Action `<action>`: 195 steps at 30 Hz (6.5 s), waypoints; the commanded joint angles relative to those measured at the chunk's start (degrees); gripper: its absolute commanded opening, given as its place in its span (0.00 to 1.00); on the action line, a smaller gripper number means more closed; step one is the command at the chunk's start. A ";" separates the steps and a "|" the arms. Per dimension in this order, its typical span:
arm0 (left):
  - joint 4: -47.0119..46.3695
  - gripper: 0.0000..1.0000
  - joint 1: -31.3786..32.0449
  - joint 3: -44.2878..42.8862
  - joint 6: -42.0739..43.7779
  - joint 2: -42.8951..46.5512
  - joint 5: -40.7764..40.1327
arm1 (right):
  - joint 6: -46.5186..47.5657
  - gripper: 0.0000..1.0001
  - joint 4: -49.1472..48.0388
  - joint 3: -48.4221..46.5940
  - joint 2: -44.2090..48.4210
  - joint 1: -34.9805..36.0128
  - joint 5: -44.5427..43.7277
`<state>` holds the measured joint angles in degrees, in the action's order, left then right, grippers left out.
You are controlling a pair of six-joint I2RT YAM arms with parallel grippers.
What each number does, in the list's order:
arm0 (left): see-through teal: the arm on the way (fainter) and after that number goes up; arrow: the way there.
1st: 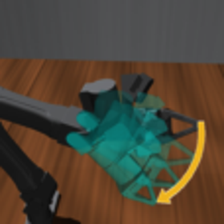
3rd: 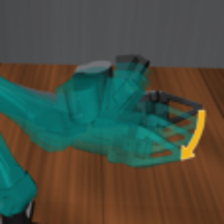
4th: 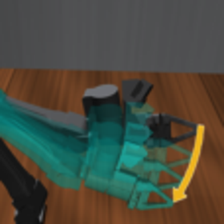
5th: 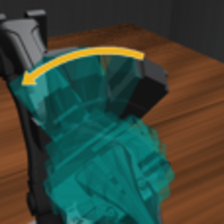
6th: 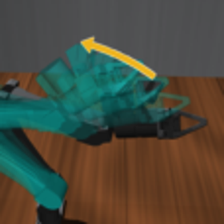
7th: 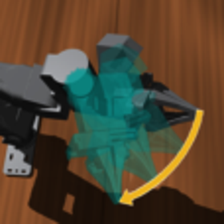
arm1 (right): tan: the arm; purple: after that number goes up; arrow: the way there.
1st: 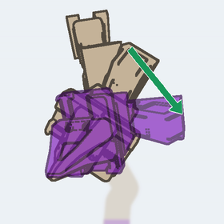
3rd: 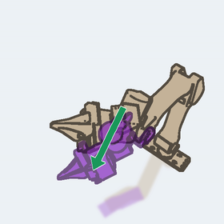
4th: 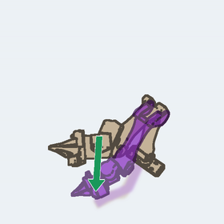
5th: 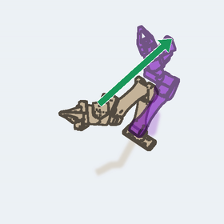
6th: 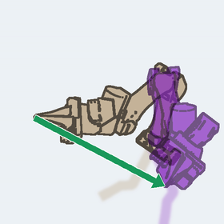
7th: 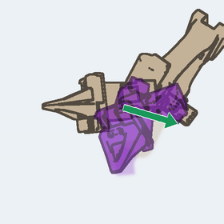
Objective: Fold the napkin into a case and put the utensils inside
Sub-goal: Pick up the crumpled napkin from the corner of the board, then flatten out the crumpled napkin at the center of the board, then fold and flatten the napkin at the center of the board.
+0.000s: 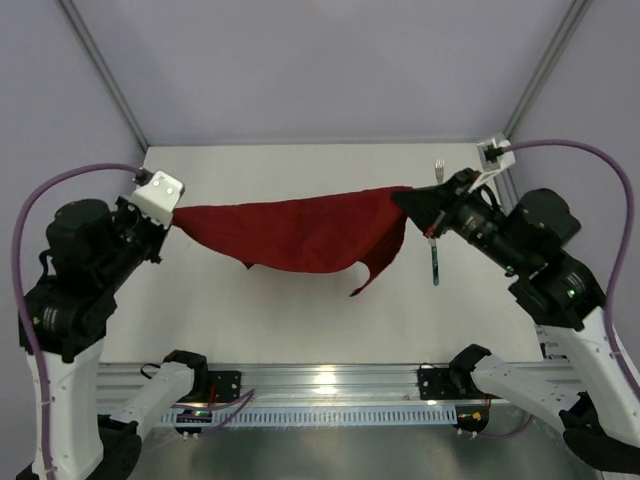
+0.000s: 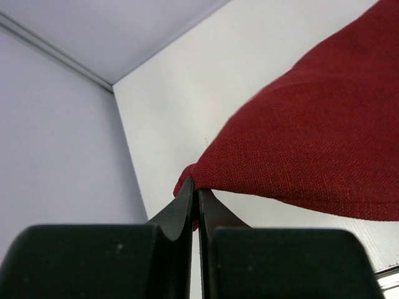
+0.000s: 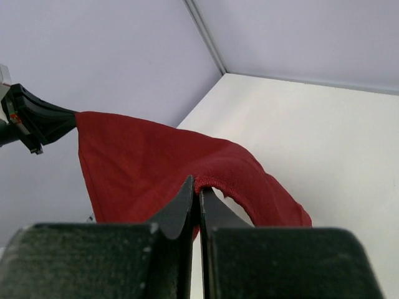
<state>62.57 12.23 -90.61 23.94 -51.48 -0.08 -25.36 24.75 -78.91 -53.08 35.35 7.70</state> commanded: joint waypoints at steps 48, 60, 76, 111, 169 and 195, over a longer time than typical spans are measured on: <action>-25.38 0.00 -9.42 37.11 15.77 -13.21 13.53 | -2.32 0.04 -14.03 18.41 -28.65 -18.92 8.38; -26.18 0.00 -9.15 52.72 21.67 -14.26 13.00 | -4.78 0.16 -17.45 36.19 -28.31 -18.57 6.53; -26.70 0.00 -9.15 54.31 17.46 -10.74 15.11 | -8.12 0.53 -22.47 34.01 -26.55 -14.62 14.79; -26.62 0.32 -9.07 58.17 22.02 -12.24 8.96 | 4.69 0.52 9.43 34.10 -12.23 -8.55 -10.70; -20.75 0.00 -9.77 58.80 21.58 -3.28 10.18 | 41.63 0.04 16.11 27.50 -29.73 2.35 -8.68; -14.57 0.00 -10.91 35.51 6.56 -6.85 -1.95 | 28.00 0.04 15.96 16.60 -9.84 -5.27 5.64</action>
<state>55.22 1.69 -50.63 34.94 -52.93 -0.03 4.34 46.78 -59.57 -59.68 36.18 10.92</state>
